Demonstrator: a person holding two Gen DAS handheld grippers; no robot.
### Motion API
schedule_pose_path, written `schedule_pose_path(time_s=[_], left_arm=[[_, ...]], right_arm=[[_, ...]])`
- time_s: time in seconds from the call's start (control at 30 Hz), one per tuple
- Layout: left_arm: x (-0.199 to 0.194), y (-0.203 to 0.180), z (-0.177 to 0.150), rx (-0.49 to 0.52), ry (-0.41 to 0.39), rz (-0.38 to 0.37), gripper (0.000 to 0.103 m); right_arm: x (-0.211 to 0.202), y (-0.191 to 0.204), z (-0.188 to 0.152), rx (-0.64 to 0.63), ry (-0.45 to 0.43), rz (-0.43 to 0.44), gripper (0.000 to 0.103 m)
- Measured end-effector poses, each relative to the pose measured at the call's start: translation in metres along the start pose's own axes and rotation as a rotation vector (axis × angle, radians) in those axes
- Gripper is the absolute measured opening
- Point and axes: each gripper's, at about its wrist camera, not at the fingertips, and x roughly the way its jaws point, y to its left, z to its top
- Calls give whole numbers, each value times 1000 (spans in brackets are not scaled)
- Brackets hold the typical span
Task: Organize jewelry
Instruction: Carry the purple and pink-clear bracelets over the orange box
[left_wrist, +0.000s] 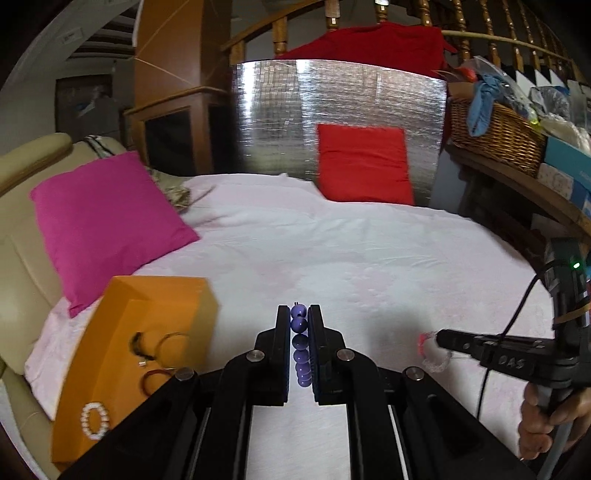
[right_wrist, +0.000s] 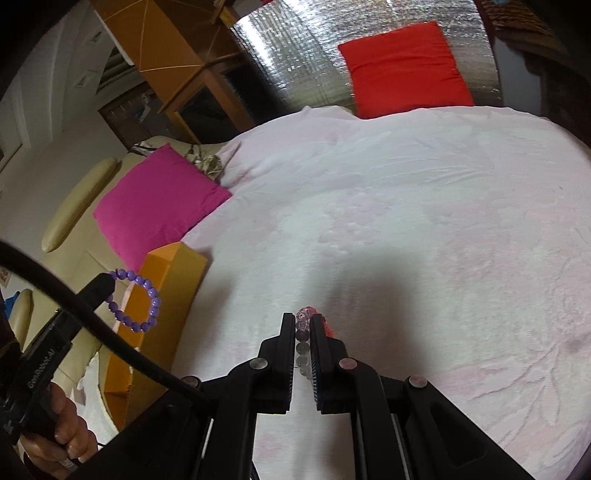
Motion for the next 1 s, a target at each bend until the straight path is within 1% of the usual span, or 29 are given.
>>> schedule_pose_path(time_s=[0.23, 0.43, 0.57, 0.67, 0.8, 1.0], left_arm=[[-21, 40, -8, -28, 0, 89, 9], [-38, 59, -18, -29, 2, 125, 9], [-46, 74, -24, -42, 9, 145, 9], [-51, 85, -27, -61, 9, 163, 9], [-56, 101, -30, -82, 6, 186, 9], [-57, 126, -41, -105, 20, 203, 9]], right_arm=[[1, 38, -2, -24, 3, 75, 9], [7, 65, -17, -50, 34, 102, 9], [10, 82, -20, -61, 52, 121, 9], [12, 99, -20, -97, 60, 129, 9], [17, 132, -21, -159, 76, 144, 9], [32, 174, -24, -230, 101, 156, 9]])
